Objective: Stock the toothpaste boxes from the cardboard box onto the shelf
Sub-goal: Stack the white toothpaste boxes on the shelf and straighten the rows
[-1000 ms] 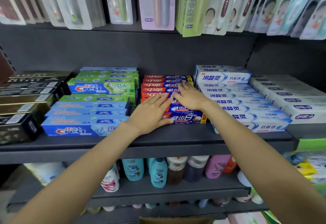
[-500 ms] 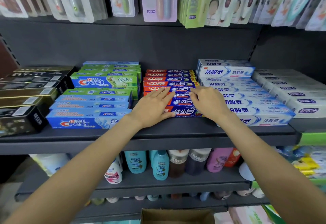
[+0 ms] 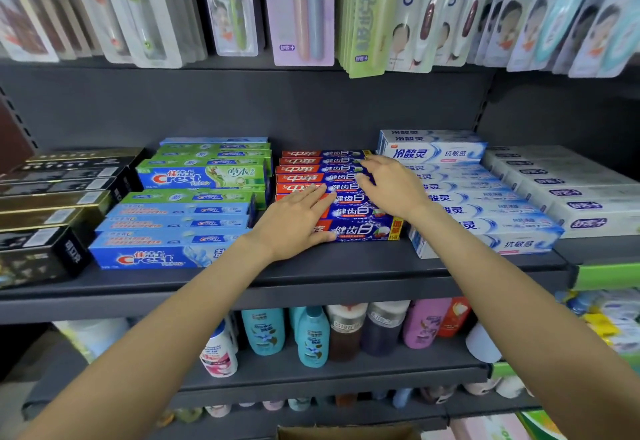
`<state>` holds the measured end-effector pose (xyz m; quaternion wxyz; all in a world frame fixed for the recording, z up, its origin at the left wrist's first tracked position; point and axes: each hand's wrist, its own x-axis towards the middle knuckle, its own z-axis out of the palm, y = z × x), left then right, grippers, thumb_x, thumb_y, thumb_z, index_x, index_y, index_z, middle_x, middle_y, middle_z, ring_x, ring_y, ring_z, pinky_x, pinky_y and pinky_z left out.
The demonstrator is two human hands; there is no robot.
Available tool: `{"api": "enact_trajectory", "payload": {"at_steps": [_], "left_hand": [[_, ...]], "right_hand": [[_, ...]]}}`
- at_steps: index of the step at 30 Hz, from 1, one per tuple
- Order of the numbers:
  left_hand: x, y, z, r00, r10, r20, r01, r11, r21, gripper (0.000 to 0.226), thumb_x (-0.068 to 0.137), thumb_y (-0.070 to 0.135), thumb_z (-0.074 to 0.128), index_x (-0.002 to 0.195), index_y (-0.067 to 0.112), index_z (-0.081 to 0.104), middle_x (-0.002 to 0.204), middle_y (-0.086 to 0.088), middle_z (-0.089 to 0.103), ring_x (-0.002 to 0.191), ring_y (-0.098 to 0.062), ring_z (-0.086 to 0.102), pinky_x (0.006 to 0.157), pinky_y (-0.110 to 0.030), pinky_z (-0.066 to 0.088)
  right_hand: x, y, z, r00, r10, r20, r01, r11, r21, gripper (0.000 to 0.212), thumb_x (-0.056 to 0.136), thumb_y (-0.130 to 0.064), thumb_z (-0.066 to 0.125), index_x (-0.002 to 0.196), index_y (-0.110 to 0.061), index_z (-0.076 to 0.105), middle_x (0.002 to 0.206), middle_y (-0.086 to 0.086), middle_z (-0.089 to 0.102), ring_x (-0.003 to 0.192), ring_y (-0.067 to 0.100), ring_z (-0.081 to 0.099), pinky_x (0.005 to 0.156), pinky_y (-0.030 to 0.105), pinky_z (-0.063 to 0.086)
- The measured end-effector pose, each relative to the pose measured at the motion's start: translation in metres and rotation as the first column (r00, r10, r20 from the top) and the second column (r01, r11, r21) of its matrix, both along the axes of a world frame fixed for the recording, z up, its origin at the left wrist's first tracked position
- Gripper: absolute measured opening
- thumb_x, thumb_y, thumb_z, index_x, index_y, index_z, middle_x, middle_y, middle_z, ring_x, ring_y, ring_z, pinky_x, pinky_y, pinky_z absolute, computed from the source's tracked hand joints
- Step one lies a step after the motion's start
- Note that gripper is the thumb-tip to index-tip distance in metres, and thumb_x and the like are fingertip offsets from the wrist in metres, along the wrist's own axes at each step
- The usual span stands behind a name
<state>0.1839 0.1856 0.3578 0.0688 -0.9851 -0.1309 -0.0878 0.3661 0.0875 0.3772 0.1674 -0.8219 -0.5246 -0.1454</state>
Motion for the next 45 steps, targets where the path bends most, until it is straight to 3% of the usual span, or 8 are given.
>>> {"api": "enact_trajectory", "payload": {"at_steps": [4,8,17,25,30,42,45], "left_hand": [[0.000,0.002,0.008,0.998,0.001,0.061,0.000,1.000,-0.022,0.077,0.086,0.063,0.045,0.148,0.024,0.021,0.155,0.003,0.021,0.140,-0.015,0.025,0.109,-0.031,0.028],[0.001,0.005,0.010,0.998,-0.004,0.070,0.008,0.998,-0.056,0.076,0.080,0.067,0.051,0.143,0.028,0.029,0.149,0.006,0.030,0.135,-0.014,0.029,0.109,-0.034,0.026],[0.002,0.007,0.003,0.999,0.047,0.018,-0.045,0.993,-0.107,0.077,0.082,0.068,0.046,0.145,0.032,0.022,0.158,0.002,0.014,0.145,-0.019,0.012,0.117,-0.039,0.012],[0.007,0.008,0.009,0.995,0.098,-0.020,-0.100,0.972,-0.211,0.086,0.074,0.073,0.053,0.143,0.035,0.020,0.158,-0.002,0.010,0.145,-0.029,0.007,0.117,-0.044,0.009],[0.020,0.016,0.011,0.967,0.198,-0.162,-0.235,0.937,-0.258,0.108,0.069,0.086,0.035,0.150,0.027,-0.004,0.158,-0.007,-0.009,0.145,-0.027,-0.009,0.118,-0.044,-0.003],[0.020,0.016,0.010,0.965,0.194,-0.176,-0.232,0.945,-0.229,0.110,0.065,0.088,0.029,0.150,0.027,-0.004,0.158,-0.006,-0.011,0.145,-0.025,-0.011,0.118,-0.042,-0.005],[0.019,0.015,0.011,0.964,0.194,-0.184,-0.233,0.946,-0.226,0.111,0.063,0.088,0.027,0.151,0.026,-0.004,0.158,-0.006,-0.010,0.145,-0.026,-0.010,0.118,-0.044,-0.005]], "right_hand": [[0.013,0.046,0.006,0.987,0.075,-0.144,-0.104,0.974,-0.202,0.051,0.101,-0.039,0.029,0.148,-0.020,0.026,0.157,0.000,0.018,0.144,0.019,0.015,0.115,0.036,0.017],[0.020,0.067,0.004,0.984,0.013,-0.179,-0.069,0.948,-0.310,0.052,0.101,-0.045,0.023,0.147,-0.022,0.028,0.158,-0.001,0.016,0.145,0.019,0.014,0.115,0.037,0.016],[0.018,0.071,-0.006,0.996,-0.052,-0.073,0.030,0.963,-0.268,0.052,0.100,-0.045,0.021,0.143,-0.019,0.037,0.152,0.002,0.033,0.137,0.023,0.032,0.106,0.040,0.034],[0.031,0.076,-0.003,0.977,-0.137,-0.161,0.078,0.942,-0.326,0.073,0.094,-0.062,0.022,0.151,-0.018,0.012,0.158,0.010,0.007,0.146,0.026,0.007,0.117,0.040,0.008],[0.034,0.082,-0.006,0.967,-0.173,-0.187,0.094,0.925,-0.368,0.075,0.095,-0.060,0.021,0.150,-0.010,0.011,0.158,0.012,0.006,0.146,0.026,0.005,0.117,0.037,0.005],[0.034,0.080,-0.006,0.959,-0.151,-0.240,0.056,0.931,-0.362,0.071,0.096,-0.058,0.020,0.151,-0.015,0.006,0.159,0.008,-0.001,0.146,0.022,-0.002,0.118,0.038,0.002],[0.028,0.068,0.002,0.976,-0.029,-0.215,-0.042,0.947,-0.320,0.060,0.099,-0.051,0.021,0.151,-0.022,0.012,0.159,0.003,-0.002,0.146,0.020,-0.003,0.117,0.039,0.002]]}}
